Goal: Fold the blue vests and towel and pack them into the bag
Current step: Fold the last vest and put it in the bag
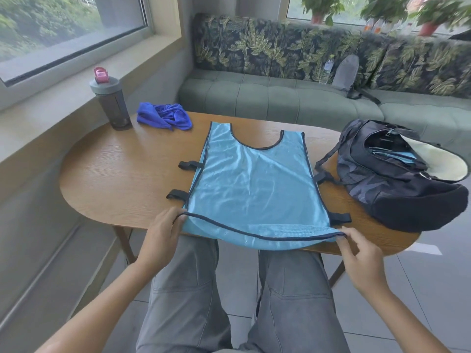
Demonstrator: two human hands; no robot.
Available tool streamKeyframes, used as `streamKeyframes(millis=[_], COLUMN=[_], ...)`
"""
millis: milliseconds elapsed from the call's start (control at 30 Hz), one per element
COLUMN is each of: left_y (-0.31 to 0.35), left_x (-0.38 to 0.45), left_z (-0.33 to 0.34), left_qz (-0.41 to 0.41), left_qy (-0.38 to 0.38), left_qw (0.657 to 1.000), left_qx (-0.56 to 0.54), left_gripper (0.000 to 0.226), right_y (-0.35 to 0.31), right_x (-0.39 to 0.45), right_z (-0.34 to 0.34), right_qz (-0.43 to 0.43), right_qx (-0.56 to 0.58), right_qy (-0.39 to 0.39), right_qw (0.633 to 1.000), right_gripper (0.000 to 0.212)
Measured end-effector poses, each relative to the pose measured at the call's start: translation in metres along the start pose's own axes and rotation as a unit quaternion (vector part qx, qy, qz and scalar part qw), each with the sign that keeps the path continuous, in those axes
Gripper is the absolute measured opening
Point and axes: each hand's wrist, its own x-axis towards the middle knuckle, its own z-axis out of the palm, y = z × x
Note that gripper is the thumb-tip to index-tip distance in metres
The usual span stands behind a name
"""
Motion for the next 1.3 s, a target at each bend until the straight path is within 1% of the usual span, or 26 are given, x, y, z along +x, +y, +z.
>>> streamKeyframes(millis=[100,133,233,267,333,400,500,533,633,700,767,867,1000,1100,1167,1200,1233,1300], left_y=[0.006,0.007,0.01,0.009,0.007,0.006,0.007,0.008,0.009,0.01,0.012,0.018,0.024,0.029,0.033,0.035,0.036,0.039], left_x=[-0.004,-0.005,-0.009,-0.009,-0.011,-0.013,-0.016,-0.017,-0.021,-0.024,-0.025,-0.028,-0.018,0.0,0.015,0.024,0.033,0.053], left_z=[-0.002,-0.003,-0.006,-0.006,-0.009,-0.014,-0.023,-0.026,-0.035,-0.041,-0.047,-0.056,-0.063,-0.065,-0.064,-0.064,-0.064,-0.062], left_qz=[-0.029,-0.032,-0.034,-0.034,-0.034,-0.031,-0.01,-0.006,-0.015,-0.017,-0.002,0.027,0.029,0.034,0.034,0.031,0.028,0.015], left_qy=[0.032,0.045,0.062,0.067,0.07,0.071,0.069,0.068,0.074,0.077,0.076,0.08,0.084,0.086,0.075,0.067,0.058,0.039], left_qw=[0.999,0.998,0.997,0.997,0.997,0.996,0.995,0.995,0.994,0.994,0.993,0.99,0.987,0.989,0.991,0.991,0.992,0.994], left_qx=[-0.018,-0.017,0.002,0.01,0.028,0.048,0.072,0.076,0.075,0.078,0.09,0.113,0.131,0.115,0.108,0.107,0.107,0.101], left_gripper=[0.022,0.025,0.03,0.027,0.021,0.023,0.025,0.026,0.028,0.028,0.025,0.033,0.038,0.035,0.032,0.031,0.03,0.023], right_y=[-0.002,-0.003,-0.009,-0.011,-0.01,-0.008,-0.01,-0.013,-0.023,-0.029,-0.031,-0.035,-0.044,-0.048,-0.048,-0.048,-0.047,-0.051], right_x=[-0.003,-0.004,-0.01,-0.012,-0.015,-0.017,-0.019,-0.02,-0.025,-0.027,-0.029,-0.036,-0.033,-0.018,-0.003,0.004,0.012,0.03], right_z=[0.004,0.004,0.005,0.003,0.001,-0.002,-0.009,-0.012,-0.018,-0.02,-0.021,-0.021,-0.021,-0.026,-0.028,-0.028,-0.028,-0.029], right_qz=[-0.005,-0.014,-0.044,-0.051,-0.066,-0.076,-0.071,-0.068,-0.073,-0.063,-0.038,-0.007,-0.012,-0.027,-0.038,-0.045,-0.054,-0.063], right_qx=[0.012,0.013,0.011,0.006,-0.018,-0.048,-0.051,-0.04,-0.02,-0.017,-0.011,-0.007,-0.028,-0.044,-0.06,-0.069,-0.078,-0.089], right_qy=[0.009,0.02,0.045,0.048,0.049,0.049,0.066,0.071,0.068,0.057,0.049,0.051,0.057,0.059,0.056,0.054,0.055,0.064], right_qw=[1.0,1.0,0.998,0.998,0.996,0.995,0.994,0.994,0.995,0.996,0.998,0.999,0.998,0.997,0.996,0.995,0.994,0.992], right_gripper=[0.01,0.011,0.029,0.031,0.025,0.024,0.04,0.042,0.024,0.019,0.016,0.014,0.015,0.017,0.015,0.017,0.025,0.05])
